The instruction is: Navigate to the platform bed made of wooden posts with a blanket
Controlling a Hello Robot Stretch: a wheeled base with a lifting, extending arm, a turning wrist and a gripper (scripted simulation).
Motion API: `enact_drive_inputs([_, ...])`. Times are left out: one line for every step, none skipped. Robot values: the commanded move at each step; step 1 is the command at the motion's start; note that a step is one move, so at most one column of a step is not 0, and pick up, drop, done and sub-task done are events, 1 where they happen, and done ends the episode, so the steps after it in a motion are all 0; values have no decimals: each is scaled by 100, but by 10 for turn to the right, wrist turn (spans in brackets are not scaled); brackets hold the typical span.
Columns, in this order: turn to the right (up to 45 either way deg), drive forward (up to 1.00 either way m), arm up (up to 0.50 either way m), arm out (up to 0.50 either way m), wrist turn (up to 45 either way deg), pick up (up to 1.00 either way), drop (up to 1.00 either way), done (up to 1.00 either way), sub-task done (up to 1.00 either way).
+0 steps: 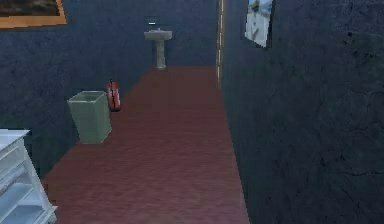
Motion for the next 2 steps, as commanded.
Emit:
enact_drive_inputs([0,100,0,0,0,0,0,0,0])
enact_drive_inputs([30,0,0,0,0,0,0,0,0])
